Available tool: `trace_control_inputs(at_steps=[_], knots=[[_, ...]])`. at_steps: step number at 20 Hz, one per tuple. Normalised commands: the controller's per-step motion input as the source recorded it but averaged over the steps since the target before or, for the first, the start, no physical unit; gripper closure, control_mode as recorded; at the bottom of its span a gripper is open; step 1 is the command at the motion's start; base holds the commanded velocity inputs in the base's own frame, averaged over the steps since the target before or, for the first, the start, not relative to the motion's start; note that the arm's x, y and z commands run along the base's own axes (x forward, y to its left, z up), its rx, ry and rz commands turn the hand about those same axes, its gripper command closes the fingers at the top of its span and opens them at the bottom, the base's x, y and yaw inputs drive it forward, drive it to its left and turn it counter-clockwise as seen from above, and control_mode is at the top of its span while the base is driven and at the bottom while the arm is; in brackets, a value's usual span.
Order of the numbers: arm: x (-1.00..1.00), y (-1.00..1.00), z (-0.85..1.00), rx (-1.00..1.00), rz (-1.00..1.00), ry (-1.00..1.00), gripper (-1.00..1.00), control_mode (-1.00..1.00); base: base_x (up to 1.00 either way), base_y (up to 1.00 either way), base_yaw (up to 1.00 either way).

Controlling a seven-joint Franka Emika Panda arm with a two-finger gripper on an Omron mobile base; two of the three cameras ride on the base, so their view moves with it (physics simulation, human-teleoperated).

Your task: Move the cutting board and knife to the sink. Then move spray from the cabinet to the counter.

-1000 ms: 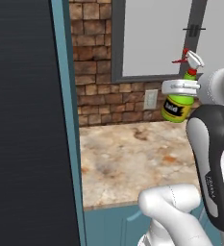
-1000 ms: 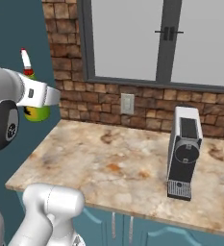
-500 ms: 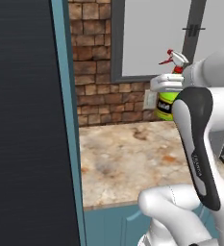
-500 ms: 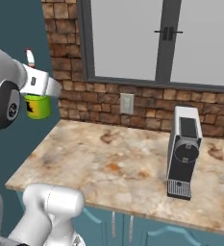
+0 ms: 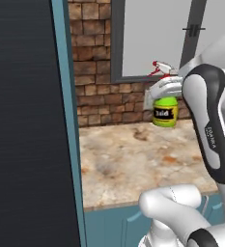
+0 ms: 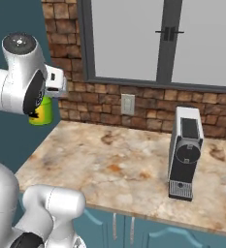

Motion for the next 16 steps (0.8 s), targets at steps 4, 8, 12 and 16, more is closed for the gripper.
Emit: trace_control_inputs(at_steps=[4, 8, 12, 16], knots=[[0.31, 0.0, -0.96, -0.02, 0.38, 0.01, 1.0, -1.0, 0.0, 0.0, 0.0], [0.41, 0.0, -1.0, -0.01, 0.34, 0.0, 1.0, -1.0, 0.0, 0.0, 0.0], [0.42, 0.01, -0.74, 0.0, 0.26, 0.0, 1.0, -1.0, 0.0, 0.0, 0.0], [0.51, 0.24, -0.61, 0.0, 0.21, 0.0, 1.0, -1.0, 0.0, 0.0, 0.0]])
